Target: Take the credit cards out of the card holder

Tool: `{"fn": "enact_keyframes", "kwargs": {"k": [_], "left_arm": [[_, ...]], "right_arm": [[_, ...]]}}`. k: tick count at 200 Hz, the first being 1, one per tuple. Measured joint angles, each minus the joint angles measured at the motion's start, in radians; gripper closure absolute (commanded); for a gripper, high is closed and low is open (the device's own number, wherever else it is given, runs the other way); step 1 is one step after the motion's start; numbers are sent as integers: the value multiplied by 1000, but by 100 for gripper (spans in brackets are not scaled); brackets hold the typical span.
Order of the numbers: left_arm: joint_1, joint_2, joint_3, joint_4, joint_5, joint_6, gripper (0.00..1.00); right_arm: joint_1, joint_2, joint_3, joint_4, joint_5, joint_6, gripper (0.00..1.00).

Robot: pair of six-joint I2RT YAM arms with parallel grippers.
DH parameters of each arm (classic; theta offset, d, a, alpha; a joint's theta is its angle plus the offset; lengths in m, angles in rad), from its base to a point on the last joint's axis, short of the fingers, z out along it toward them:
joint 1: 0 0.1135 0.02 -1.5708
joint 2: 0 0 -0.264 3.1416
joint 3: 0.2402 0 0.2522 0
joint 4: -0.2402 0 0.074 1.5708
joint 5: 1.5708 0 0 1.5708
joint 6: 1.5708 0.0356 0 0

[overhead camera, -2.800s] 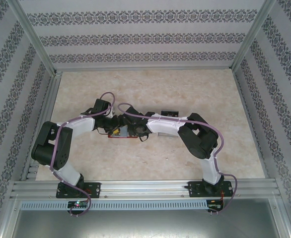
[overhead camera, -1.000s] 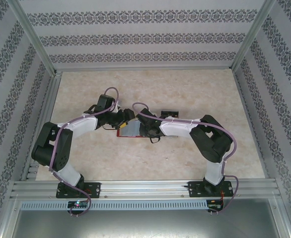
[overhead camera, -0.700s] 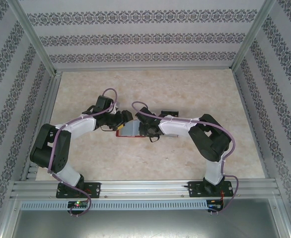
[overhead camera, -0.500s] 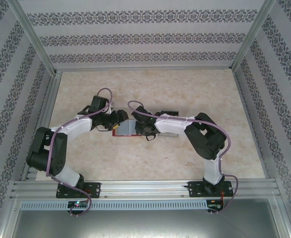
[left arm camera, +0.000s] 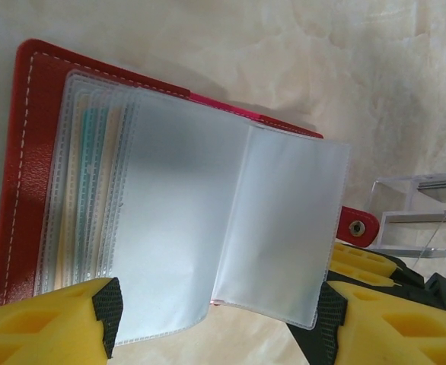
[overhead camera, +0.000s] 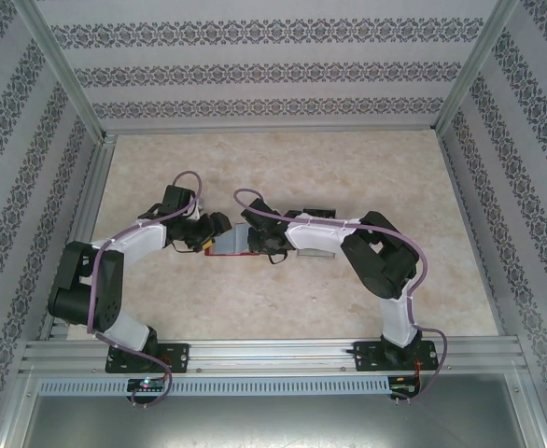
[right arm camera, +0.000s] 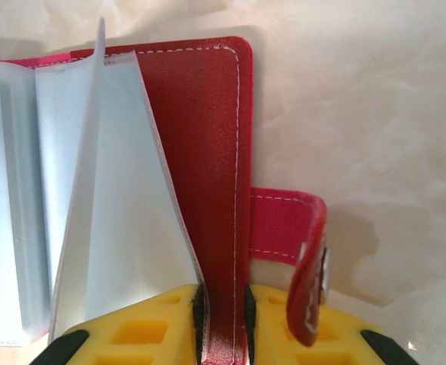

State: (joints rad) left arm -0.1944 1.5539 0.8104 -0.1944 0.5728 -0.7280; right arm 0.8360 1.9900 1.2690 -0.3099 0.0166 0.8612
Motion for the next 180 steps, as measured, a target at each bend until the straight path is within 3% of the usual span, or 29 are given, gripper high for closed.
{"fn": "enact_keyframes", "kwargs": {"k": [102,180], "left_arm": [[0,43,-2,-5,-31,0,30],[-1,67,-1,30,36,-2,29]], "right_arm": [[5,3,0,11,-3,0,75],[5,3,0,12,-3,0,75]]}}
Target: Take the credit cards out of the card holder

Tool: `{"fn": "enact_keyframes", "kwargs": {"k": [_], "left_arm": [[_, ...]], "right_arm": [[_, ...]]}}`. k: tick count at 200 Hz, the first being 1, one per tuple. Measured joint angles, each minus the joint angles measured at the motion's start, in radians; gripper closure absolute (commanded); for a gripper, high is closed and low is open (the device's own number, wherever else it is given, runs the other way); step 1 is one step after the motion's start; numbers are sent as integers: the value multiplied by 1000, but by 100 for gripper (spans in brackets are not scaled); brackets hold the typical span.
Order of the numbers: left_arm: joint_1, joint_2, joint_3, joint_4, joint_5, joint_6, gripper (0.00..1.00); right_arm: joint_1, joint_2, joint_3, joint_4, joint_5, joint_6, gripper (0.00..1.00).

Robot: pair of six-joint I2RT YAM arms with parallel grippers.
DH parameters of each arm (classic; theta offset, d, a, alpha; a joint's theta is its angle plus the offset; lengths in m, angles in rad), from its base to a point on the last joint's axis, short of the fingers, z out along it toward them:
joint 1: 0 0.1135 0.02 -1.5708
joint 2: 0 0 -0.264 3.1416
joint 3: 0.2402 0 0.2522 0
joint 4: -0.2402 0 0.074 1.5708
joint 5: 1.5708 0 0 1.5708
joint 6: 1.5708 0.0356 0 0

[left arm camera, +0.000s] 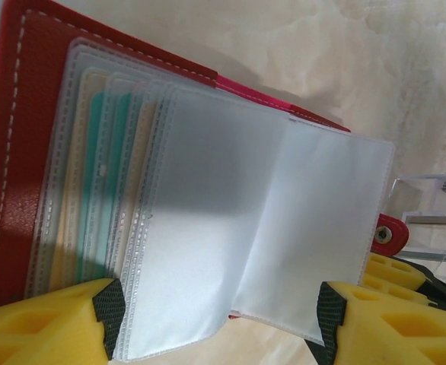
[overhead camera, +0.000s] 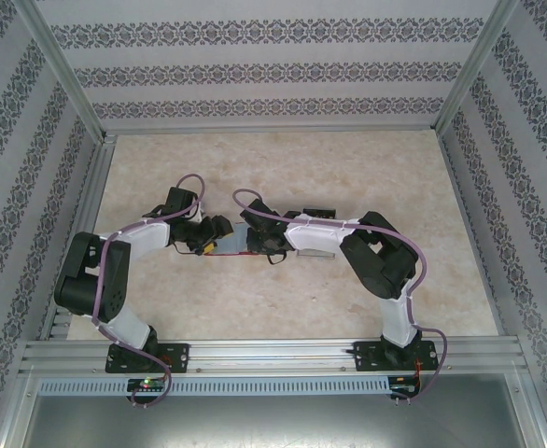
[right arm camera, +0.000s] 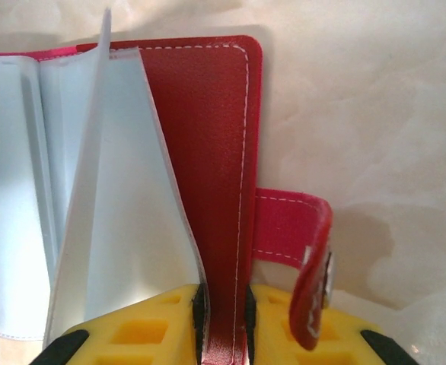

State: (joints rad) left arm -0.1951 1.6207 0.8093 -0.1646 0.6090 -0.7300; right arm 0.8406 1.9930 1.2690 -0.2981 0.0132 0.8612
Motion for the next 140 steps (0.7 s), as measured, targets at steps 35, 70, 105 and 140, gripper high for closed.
{"fn": "enact_keyframes", "kwargs": {"k": [35,70,105,140], "left_arm": [[0,8,0,24,20,-4,25],[-11,8,-1,71,75,-24,25],[-21,8,-5,109,130,-44,25],[-21,15,-5,120,148,-50,25]], "right_arm": [[0,0,0,0,0,0,75],[0,0,0,0,0,0,75],[0,2,1,0,0,0,75],[0,5,7,-5,0,0,75]]}}
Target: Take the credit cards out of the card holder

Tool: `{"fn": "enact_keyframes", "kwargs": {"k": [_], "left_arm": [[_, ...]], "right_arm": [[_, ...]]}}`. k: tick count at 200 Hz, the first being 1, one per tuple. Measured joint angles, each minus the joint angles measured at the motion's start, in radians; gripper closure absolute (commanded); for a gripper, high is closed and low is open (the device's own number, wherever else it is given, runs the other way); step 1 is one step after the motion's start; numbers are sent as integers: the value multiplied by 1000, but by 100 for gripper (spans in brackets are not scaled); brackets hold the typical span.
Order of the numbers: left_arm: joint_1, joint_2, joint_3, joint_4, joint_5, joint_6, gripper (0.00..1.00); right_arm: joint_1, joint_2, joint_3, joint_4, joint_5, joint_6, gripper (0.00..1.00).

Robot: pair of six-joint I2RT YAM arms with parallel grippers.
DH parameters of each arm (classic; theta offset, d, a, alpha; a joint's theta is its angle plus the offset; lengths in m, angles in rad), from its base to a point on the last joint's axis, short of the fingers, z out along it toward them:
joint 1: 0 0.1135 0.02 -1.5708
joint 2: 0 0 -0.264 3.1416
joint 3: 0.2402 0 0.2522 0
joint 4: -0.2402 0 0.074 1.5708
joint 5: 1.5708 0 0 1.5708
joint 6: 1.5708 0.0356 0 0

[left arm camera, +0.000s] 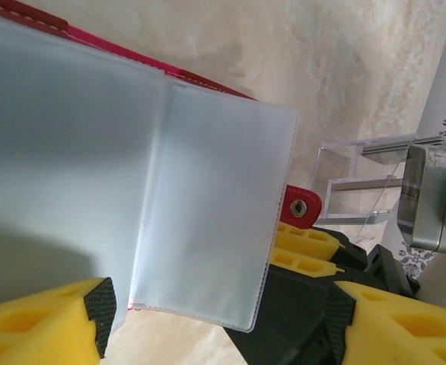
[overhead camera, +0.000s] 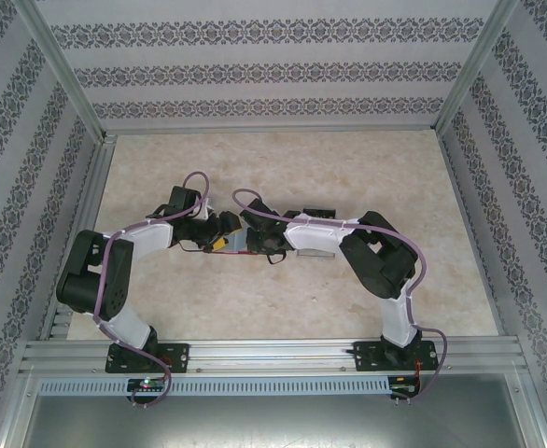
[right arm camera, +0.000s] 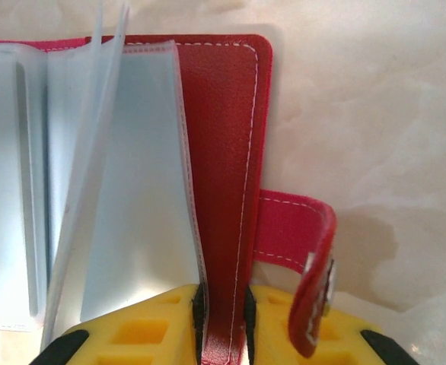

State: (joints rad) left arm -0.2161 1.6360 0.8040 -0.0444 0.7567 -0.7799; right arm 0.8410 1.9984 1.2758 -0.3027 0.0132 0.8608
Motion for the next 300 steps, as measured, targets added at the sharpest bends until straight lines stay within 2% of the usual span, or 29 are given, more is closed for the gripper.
{"fn": "enact_keyframes", "kwargs": {"k": [86,99,127,178,300], "left_arm": [[2,20,3,90,56,-63,26],[8,3,4,78,40,-61,26],[27,-35,50,-40,-67,-6,26],[28,-30,72,-160,-189,53,26],[28,4,72,-204,-222,77,26]], "right_arm": [[0,1,0,0,0,0,75],[0,1,0,0,0,0,75],[0,1,0,0,0,0,75],[0,1,1,0,-1,0,75],[0,6,7,-4,-2,0,75]]}}
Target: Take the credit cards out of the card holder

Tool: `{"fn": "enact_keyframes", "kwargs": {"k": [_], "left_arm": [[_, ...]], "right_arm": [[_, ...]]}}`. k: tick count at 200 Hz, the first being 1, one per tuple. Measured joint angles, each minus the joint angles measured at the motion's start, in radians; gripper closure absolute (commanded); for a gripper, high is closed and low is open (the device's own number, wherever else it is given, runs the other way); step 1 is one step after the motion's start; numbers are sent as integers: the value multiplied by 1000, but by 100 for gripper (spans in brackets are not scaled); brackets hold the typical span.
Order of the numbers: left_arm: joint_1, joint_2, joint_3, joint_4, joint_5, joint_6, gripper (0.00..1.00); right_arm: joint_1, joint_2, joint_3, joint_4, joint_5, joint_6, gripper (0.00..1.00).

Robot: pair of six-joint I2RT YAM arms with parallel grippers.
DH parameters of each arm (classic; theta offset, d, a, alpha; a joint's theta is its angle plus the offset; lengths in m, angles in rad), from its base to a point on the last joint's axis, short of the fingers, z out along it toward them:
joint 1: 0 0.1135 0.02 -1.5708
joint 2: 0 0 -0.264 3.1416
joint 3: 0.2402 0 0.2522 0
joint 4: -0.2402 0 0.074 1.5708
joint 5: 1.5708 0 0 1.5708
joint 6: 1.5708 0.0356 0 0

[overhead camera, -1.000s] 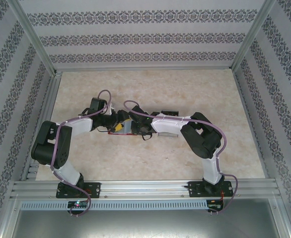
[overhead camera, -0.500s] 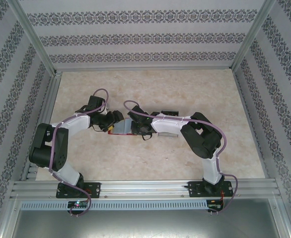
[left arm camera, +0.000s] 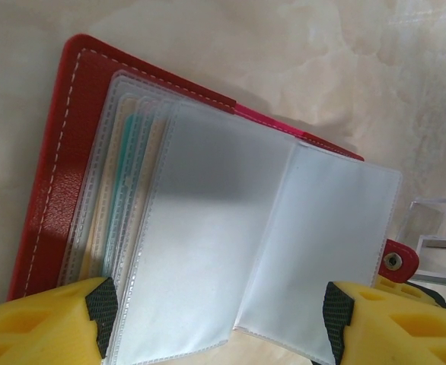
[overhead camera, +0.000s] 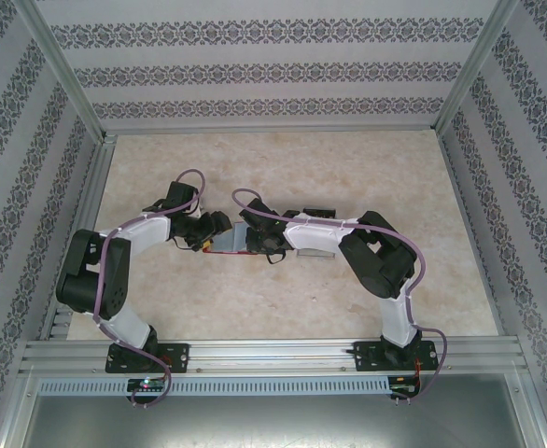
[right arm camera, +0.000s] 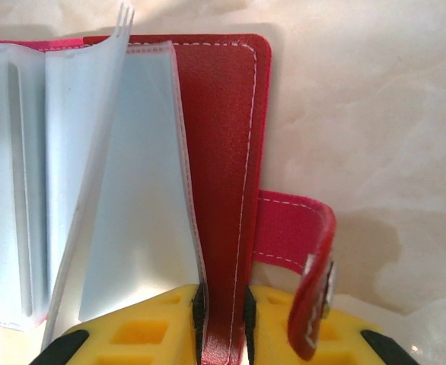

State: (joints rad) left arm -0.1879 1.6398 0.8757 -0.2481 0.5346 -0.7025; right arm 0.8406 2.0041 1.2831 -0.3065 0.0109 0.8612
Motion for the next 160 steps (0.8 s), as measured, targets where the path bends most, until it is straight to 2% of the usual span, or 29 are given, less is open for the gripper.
{"fn": "enact_keyframes", "kwargs": {"k": [136,160], "left_arm": [[-6,35,0,78,91,-4,22],[-7,35,0,81,95,-5,15]], "right_arm": [[0,2,5,-6,0,0,75],[0,2,5,-6,0,0,75]]}}
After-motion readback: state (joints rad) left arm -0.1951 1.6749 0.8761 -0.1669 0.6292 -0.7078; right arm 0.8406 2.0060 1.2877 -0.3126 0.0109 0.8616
